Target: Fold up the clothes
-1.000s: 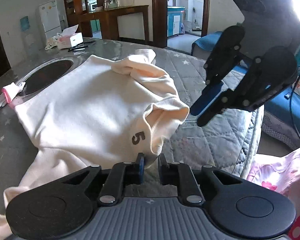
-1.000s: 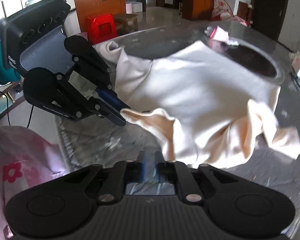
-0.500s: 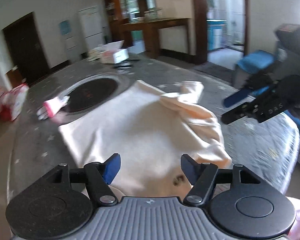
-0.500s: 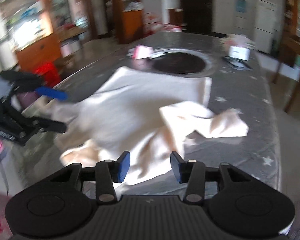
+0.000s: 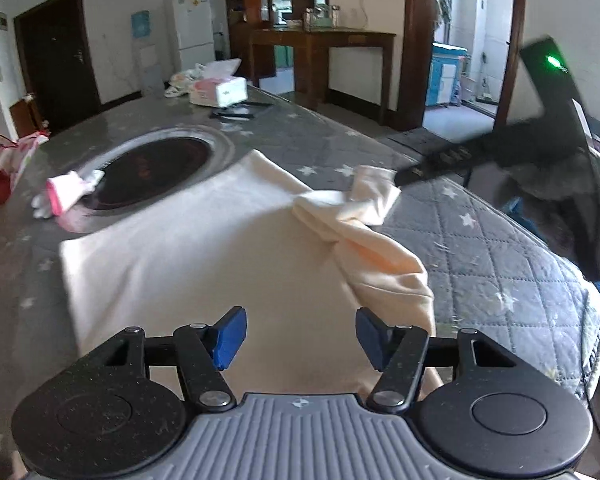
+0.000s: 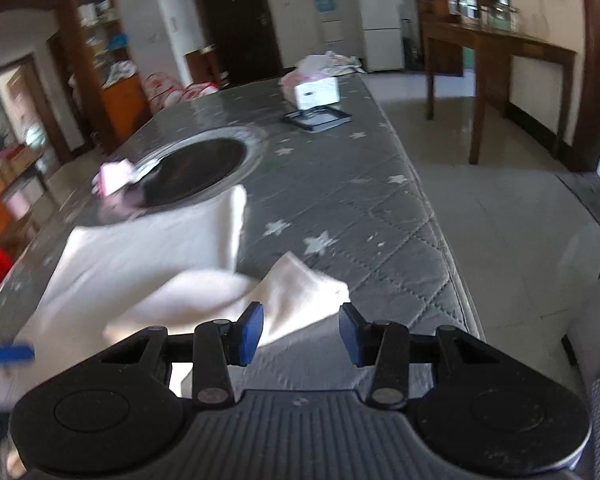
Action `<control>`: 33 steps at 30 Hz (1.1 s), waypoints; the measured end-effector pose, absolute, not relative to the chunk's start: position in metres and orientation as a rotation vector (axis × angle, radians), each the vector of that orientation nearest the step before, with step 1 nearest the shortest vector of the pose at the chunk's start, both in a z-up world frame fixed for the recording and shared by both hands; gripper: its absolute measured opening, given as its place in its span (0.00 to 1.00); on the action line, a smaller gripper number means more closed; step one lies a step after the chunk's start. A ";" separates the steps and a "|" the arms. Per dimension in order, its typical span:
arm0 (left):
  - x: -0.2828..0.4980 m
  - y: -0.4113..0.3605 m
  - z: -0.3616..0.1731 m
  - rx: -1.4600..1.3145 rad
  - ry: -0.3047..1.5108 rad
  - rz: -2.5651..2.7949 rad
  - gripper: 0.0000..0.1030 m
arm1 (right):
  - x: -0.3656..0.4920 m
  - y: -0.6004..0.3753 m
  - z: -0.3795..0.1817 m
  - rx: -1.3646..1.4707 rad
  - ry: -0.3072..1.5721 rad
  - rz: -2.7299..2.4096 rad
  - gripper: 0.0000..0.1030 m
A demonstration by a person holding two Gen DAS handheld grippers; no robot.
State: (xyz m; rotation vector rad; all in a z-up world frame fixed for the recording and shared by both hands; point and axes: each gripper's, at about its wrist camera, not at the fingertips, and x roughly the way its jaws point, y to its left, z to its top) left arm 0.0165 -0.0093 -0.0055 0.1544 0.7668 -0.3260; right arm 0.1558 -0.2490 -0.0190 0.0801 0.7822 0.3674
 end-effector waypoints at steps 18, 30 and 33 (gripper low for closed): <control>0.025 -0.036 -0.035 0.168 0.844 -0.401 0.61 | 0.189 -0.211 -0.037 -0.058 0.769 0.385 0.06; 0.023 -0.038 -0.035 0.192 0.848 -0.410 0.61 | 0.163 -0.280 0.013 -0.026 0.596 0.260 0.04; 0.022 -0.039 -0.034 0.202 0.851 -0.418 0.61 | 0.159 -0.303 0.013 -0.010 0.587 0.202 0.04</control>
